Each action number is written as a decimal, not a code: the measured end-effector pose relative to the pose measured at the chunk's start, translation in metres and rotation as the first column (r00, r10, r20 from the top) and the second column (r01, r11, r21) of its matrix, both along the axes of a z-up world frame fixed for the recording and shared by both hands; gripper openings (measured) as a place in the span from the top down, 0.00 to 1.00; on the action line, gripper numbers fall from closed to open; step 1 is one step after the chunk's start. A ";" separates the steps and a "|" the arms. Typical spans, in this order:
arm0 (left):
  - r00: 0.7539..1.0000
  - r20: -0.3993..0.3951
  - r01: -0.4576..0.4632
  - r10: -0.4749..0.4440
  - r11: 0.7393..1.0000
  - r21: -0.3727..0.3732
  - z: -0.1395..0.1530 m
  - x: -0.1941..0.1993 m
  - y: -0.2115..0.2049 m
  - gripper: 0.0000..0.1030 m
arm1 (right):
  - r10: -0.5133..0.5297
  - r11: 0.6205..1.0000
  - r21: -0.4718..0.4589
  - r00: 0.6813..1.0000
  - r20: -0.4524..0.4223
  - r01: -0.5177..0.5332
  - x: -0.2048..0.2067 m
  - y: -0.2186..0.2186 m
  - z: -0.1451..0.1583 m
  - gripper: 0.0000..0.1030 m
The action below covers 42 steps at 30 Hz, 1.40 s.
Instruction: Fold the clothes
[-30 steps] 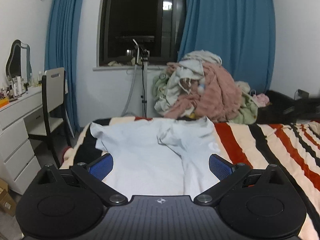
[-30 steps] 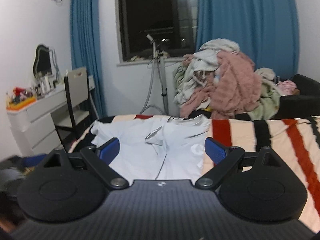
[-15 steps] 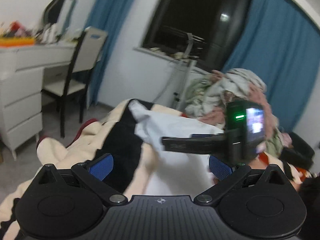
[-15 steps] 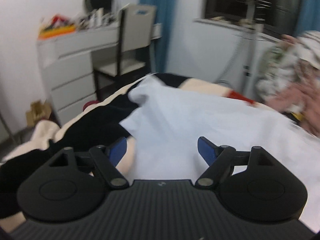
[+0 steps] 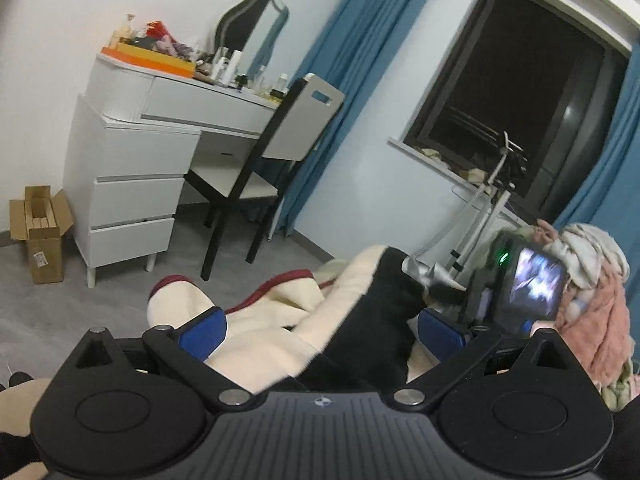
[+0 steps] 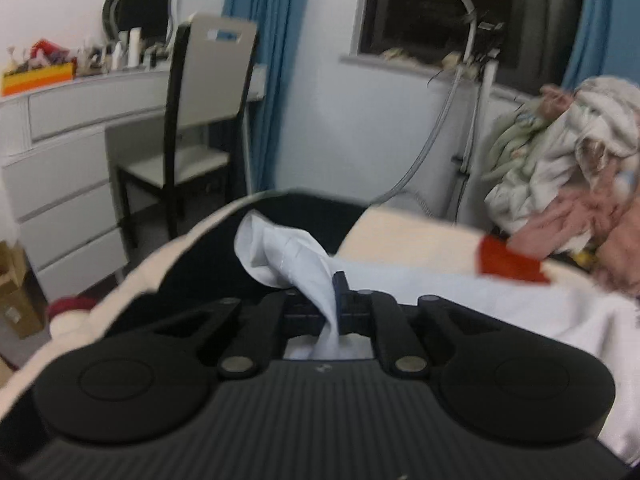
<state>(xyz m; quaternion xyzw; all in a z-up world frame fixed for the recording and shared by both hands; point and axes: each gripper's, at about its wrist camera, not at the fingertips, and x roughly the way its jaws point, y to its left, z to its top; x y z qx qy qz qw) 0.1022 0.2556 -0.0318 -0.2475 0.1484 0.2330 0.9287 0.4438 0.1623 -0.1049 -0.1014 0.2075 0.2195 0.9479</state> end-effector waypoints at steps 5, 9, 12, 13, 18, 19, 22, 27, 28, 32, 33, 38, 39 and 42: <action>0.999 -0.010 0.054 -0.053 0.995 0.079 0.007 0.001 -0.029 0.00 | -0.086 0.989 0.129 0.990 0.111 0.071 -0.017 -0.067 0.053 0.94; 0.992 -0.018 0.128 -0.127 0.988 0.091 0.014 -0.005 -0.055 0.00 | -0.199 0.958 0.239 0.966 0.164 0.157 -0.027 -0.152 0.090 0.94; 0.978 -0.010 0.207 -0.207 0.977 0.050 0.018 -0.020 -0.073 0.00 | -0.299 0.918 0.313 0.943 0.144 0.243 -0.026 -0.226 0.092 0.94; 0.973 0.000 0.232 -0.233 0.971 0.047 0.017 -0.024 -0.079 0.00 | -0.331 0.902 0.338 0.934 0.135 0.271 -0.025 -0.250 0.093 0.94; 0.949 -0.017 0.315 -0.316 0.938 0.142 0.012 -0.019 -0.121 0.00 | -0.455 0.853 0.310 0.889 0.047 0.420 -0.007 -0.332 0.042 0.92; 0.942 -0.030 0.334 -0.334 0.927 0.168 0.010 -0.014 -0.130 0.00 | -0.474 0.845 0.291 0.880 0.020 0.448 -0.003 -0.342 0.027 0.92; 0.923 -0.075 0.384 -0.376 0.901 0.202 -0.005 0.004 -0.151 0.00 | -0.448 0.857 0.258 0.893 -0.052 0.445 0.012 -0.356 -0.009 0.91; 0.897 -0.159 0.439 -0.413 0.876 0.198 -0.032 0.029 -0.170 0.00 | -0.410 0.866 0.257 0.903 -0.128 0.429 0.012 -0.357 -0.017 0.08; 0.894 -0.169 0.443 -0.414 0.875 0.198 -0.035 0.033 -0.174 0.00 | -0.409 0.865 0.263 0.904 -0.124 0.427 0.008 -0.356 -0.013 0.10; 0.875 -0.192 0.478 -0.444 0.855 0.204 -0.046 0.040 -0.186 0.00 | -0.406 0.861 0.286 0.907 -0.111 0.420 -0.009 -0.354 0.002 0.11; 0.870 -0.194 0.487 -0.452 0.850 0.203 -0.047 0.038 -0.186 0.00 | -0.405 0.860 0.292 0.908 -0.108 0.418 -0.014 -0.353 0.006 0.11; 0.854 -0.185 0.518 -0.486 0.825 0.226 -0.041 0.027 -0.194 0.00 | -0.406 0.843 0.348 0.909 -0.092 0.411 -0.061 -0.355 0.039 0.10; 0.853 -0.177 0.521 -0.491 0.824 0.225 -0.037 0.022 -0.194 0.00 | -0.408 0.839 0.358 0.909 -0.085 0.410 -0.078 -0.357 0.047 0.11; 0.851 -0.154 0.524 -0.502 0.822 0.222 -0.025 0.006 -0.195 0.00 | -0.409 0.834 0.382 0.911 -0.060 0.399 -0.131 -0.363 0.067 0.10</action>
